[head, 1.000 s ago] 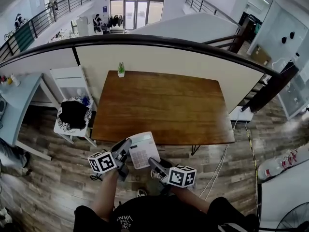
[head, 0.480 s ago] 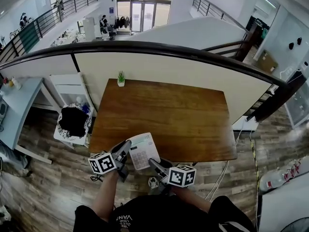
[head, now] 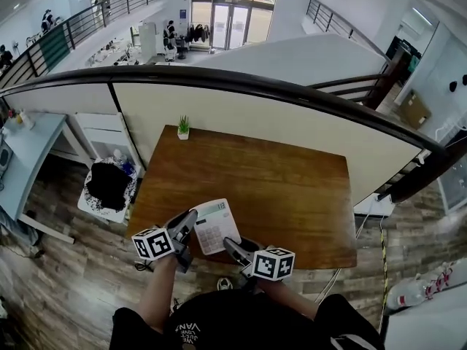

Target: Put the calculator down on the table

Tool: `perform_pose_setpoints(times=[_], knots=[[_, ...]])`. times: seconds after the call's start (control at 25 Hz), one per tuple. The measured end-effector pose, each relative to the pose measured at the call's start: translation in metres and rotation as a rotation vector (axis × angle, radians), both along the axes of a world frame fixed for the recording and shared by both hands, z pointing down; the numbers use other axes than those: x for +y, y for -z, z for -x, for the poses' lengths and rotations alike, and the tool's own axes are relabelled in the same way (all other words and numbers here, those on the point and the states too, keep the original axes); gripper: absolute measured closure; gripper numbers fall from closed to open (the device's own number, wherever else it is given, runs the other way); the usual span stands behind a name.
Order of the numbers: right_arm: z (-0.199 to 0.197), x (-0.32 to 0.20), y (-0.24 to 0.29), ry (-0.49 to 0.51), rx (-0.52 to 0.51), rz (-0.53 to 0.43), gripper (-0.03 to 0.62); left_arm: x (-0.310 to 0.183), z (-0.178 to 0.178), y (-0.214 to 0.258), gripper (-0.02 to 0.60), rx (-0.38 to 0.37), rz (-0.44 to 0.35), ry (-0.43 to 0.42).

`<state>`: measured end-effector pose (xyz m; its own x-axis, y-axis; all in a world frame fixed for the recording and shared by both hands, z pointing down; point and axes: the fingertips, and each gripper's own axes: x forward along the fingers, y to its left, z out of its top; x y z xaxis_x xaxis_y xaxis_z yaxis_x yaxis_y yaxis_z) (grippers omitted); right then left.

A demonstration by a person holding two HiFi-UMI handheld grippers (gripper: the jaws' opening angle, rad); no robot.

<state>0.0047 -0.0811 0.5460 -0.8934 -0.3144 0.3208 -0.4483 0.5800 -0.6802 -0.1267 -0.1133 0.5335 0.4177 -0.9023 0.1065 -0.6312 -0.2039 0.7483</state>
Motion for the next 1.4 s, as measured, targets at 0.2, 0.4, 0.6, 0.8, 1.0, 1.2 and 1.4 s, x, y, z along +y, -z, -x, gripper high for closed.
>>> perform_pose_setpoints(times=[0.2, 0.4, 0.6, 0.8, 1.0, 1.2, 1.4], knots=[[0.004, -0.026, -0.006, 0.036, 0.005, 0.000, 0.428, -0.020, 0.005, -0.006, 0.528, 0.004, 0.008, 0.038], [0.018, -0.042, -0.015, 0.049, 0.005, 0.023, 0.428, -0.036, 0.019, -0.013, 0.528, 0.003, 0.025, 0.053], [0.040, -0.063, -0.026, 0.024, 0.018, 0.035, 0.428, -0.060, 0.040, -0.022, 0.528, 0.006, 0.034, 0.020], [0.066, -0.088, -0.036, -0.027, 0.033, 0.057, 0.428, -0.094, 0.062, -0.031, 0.528, -0.019, 0.054, -0.061], [0.086, -0.118, -0.045, -0.101, 0.048, 0.066, 0.428, -0.134, 0.078, -0.039, 0.529, -0.045, 0.068, -0.163], [0.099, -0.141, -0.056, -0.167, 0.055, 0.088, 0.428, -0.167, 0.086, -0.050, 0.529, -0.062, 0.086, -0.248], [0.107, -0.165, -0.068, -0.215, 0.068, 0.099, 0.428, -0.197, 0.090, -0.062, 0.529, -0.082, 0.087, -0.316]])
